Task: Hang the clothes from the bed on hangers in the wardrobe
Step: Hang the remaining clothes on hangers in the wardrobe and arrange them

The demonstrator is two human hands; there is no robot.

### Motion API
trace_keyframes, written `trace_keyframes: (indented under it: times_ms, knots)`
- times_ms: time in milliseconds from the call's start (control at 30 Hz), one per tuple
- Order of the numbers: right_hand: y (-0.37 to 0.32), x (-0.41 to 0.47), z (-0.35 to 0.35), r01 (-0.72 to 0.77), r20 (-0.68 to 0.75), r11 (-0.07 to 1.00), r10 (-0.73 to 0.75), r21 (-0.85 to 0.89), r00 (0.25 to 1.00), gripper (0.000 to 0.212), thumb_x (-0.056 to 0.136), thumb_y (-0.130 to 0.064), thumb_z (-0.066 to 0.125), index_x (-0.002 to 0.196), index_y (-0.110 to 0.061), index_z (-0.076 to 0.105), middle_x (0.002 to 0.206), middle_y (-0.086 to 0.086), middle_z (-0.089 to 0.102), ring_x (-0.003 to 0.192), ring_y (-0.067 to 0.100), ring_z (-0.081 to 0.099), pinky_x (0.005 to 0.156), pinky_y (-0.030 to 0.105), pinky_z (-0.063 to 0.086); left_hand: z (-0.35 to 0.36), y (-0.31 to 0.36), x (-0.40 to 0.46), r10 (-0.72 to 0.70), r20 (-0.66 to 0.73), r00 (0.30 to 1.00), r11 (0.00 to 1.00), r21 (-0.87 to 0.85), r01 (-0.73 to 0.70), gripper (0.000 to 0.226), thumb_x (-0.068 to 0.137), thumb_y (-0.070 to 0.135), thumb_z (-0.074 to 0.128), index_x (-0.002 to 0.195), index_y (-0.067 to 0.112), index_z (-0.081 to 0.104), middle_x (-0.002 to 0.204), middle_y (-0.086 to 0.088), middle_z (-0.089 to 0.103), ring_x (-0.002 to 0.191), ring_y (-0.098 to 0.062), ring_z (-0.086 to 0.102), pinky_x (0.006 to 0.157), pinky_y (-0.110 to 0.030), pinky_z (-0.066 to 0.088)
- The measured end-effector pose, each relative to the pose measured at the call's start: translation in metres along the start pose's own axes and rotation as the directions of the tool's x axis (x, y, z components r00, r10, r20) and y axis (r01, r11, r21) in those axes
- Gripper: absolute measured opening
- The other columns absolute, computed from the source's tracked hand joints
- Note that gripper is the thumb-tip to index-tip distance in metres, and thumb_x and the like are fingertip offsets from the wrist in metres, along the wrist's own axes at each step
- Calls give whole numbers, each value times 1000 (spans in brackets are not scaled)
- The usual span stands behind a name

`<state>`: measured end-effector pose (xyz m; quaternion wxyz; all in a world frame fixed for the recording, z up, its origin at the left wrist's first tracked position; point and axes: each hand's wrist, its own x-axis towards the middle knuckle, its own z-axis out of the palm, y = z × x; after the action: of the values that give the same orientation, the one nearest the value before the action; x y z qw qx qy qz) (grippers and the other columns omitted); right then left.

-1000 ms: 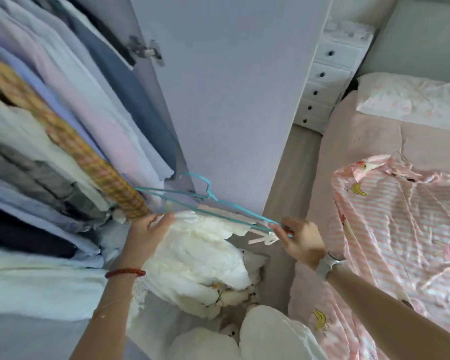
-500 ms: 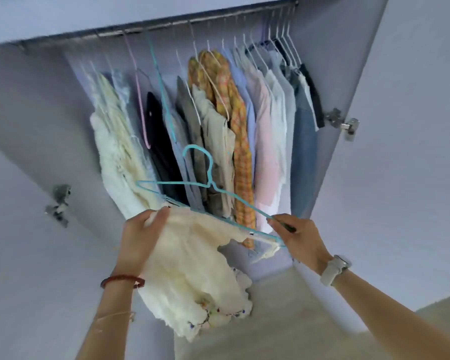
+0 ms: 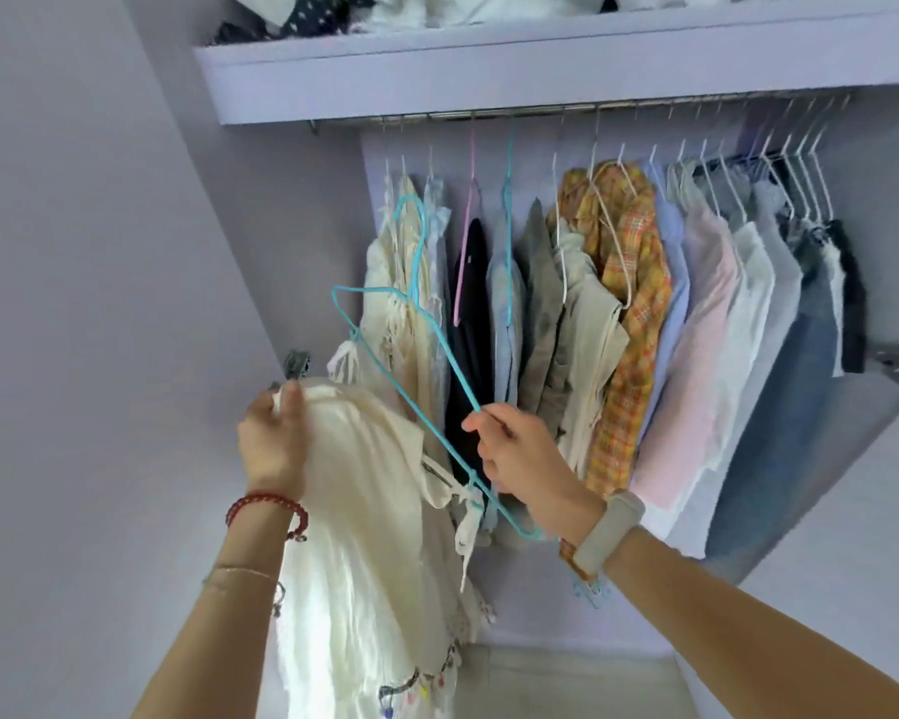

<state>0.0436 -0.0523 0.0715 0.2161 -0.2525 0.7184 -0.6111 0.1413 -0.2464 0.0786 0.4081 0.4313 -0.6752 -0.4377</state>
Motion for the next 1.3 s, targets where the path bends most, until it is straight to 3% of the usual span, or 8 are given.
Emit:
trace_keyframes:
  times_ms: [200,300,500,633,767,967,1100,1300]
  knots:
    - [-29,62,49,-71,12,994,71,84,997,29,96,-10,35,73,-18,50,55,-2,36,31,-1,30,34,14,25,22,11,57,-24,15,1000,992,-122,25,33,95,20,49,102,-11,57,67,2,44,80,-16,42,70,-30,37]
    - [-40,106,70,-55,-27,997,57,52,998,31,96,-11,34,72,-21,50,59,-3,38,42,5,34,43,19,26,38,21,85,-35,27,999,980,-196,40,29,95,19,51,100,-8,59,66,5,45,81,-16,44,72,-25,35]
    - [-54,195,97,-45,-56,993,51,108,997,30,95,-10,34,72,-21,49,63,-8,39,52,4,34,39,12,26,65,46,136,13,-41,999,985,-170,-19,28,94,21,50,97,-4,62,95,-21,63,89,-30,56,81,-34,43]
    - [-45,241,105,-49,-197,990,75,134,978,29,90,-5,36,71,-19,51,67,-5,45,57,8,39,47,16,30,85,60,160,-16,-40,999,996,-90,12,29,96,22,44,100,-1,60,102,-22,62,98,-36,56,83,-34,41]
    - [-23,259,90,-37,-407,991,88,131,909,21,89,-6,41,81,-15,58,83,4,57,77,22,52,72,30,44,110,55,175,-24,11,1000,998,-56,25,28,97,21,44,102,-3,58,103,-25,62,100,-37,56,83,-34,42]
    - [4,259,35,58,-600,964,114,260,792,30,85,2,40,68,-17,56,59,1,47,56,15,40,54,25,34,163,57,175,6,135,991,999,-52,1,24,95,15,47,98,-5,60,103,-30,61,100,-42,56,83,-39,43]
    - [12,244,3,119,-573,985,-25,127,819,28,91,3,40,71,-12,53,57,0,42,52,12,35,52,25,31,190,57,171,-46,187,981,994,-94,65,24,94,15,47,94,-6,60,107,-35,58,103,-48,53,85,-45,45]
    - [4,239,14,241,-367,957,-286,-162,885,20,95,-5,43,82,-3,58,57,-9,42,52,5,37,56,21,34,183,38,196,-241,104,965,962,-101,252,30,94,18,47,110,-4,60,114,-26,60,108,-41,55,94,-45,45]
